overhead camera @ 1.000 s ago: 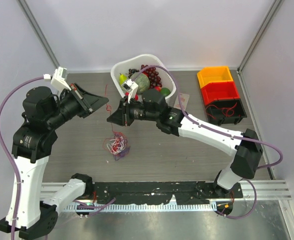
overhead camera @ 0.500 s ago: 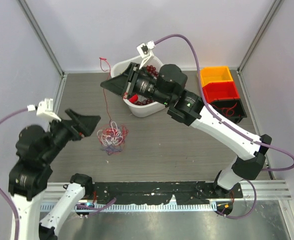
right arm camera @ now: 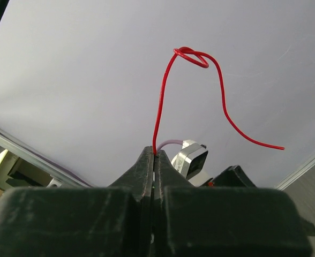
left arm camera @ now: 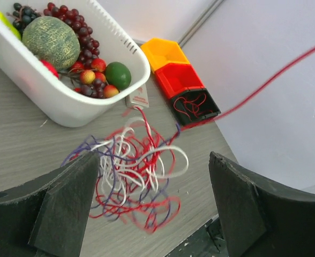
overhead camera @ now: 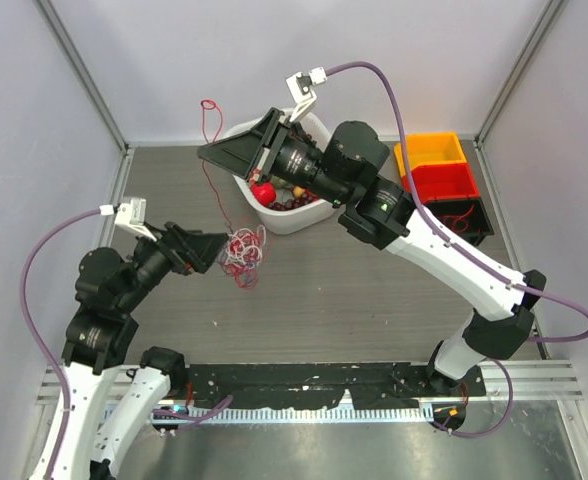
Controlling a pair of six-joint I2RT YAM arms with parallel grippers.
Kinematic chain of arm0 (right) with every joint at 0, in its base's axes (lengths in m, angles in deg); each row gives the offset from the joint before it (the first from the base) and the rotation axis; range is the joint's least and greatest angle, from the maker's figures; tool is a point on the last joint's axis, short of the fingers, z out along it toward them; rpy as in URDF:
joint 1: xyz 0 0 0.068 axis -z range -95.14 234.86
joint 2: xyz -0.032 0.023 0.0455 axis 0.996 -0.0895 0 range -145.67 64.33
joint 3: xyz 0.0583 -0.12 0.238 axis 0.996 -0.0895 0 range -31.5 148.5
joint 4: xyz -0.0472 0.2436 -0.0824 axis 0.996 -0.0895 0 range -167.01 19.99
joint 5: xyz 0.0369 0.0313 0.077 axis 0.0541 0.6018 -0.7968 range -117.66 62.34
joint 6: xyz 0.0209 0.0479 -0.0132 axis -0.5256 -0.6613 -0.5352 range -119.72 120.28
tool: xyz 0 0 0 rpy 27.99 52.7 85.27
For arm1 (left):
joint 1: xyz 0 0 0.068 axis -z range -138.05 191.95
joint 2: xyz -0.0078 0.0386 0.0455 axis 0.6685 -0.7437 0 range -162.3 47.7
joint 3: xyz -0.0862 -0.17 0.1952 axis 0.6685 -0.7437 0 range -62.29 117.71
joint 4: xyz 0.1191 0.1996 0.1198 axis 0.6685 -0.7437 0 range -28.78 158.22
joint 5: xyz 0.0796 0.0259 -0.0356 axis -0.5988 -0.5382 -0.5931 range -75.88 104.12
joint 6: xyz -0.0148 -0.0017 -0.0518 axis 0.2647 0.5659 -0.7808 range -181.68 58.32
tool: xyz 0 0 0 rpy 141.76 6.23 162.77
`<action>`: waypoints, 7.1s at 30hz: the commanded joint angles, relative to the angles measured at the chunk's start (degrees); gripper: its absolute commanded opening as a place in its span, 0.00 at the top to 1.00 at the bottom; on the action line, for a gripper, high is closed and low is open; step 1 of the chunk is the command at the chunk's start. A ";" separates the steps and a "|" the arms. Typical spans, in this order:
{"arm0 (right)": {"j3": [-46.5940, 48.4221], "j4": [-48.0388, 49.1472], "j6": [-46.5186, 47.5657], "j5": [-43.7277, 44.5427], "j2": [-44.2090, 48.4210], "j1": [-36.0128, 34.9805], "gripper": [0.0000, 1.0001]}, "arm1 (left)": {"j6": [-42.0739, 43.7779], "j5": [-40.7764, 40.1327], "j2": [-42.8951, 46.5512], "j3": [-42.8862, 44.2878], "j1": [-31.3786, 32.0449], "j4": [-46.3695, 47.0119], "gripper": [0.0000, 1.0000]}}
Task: Untangle the cables
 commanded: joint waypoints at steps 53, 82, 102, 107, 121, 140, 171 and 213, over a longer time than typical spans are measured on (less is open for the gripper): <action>28.77 -13.39 33.54 18.51 15.16 -3.24 0.99 | -4.93 -25.03 -18.00 -21.79 3.23 -0.49 0.10; -48.72 -40.10 10.88 35.40 39.77 -3.24 0.99 | -3.70 -21.87 -19.32 0.79 3.32 -15.86 0.14; -58.57 -39.08 26.24 10.77 14.44 7.13 0.74 | -4.40 -14.40 -18.18 -0.97 3.32 -13.93 0.16; -59.38 -35.28 29.58 14.28 13.05 7.31 0.55 | -4.40 -13.61 -18.01 -0.97 3.23 -13.93 0.16; -56.39 -30.08 31.35 28.15 4.52 5.02 0.73 | -4.58 -13.17 -16.60 -0.61 3.23 -15.42 0.17; -43.98 -19.78 37.58 28.92 20.51 40.95 0.99 | -4.40 -10.79 -12.91 -0.35 3.32 -16.21 0.19; -59.04 -6.68 28.89 22.02 12.70 72.43 0.99 | 4.03 -17.12 -10.01 1.41 5.61 -20.96 0.18; -12.80 -36.33 21.78 26.24 -18.49 60.75 0.22 | 2.10 -14.49 -10.97 3.42 5.69 -25.17 0.15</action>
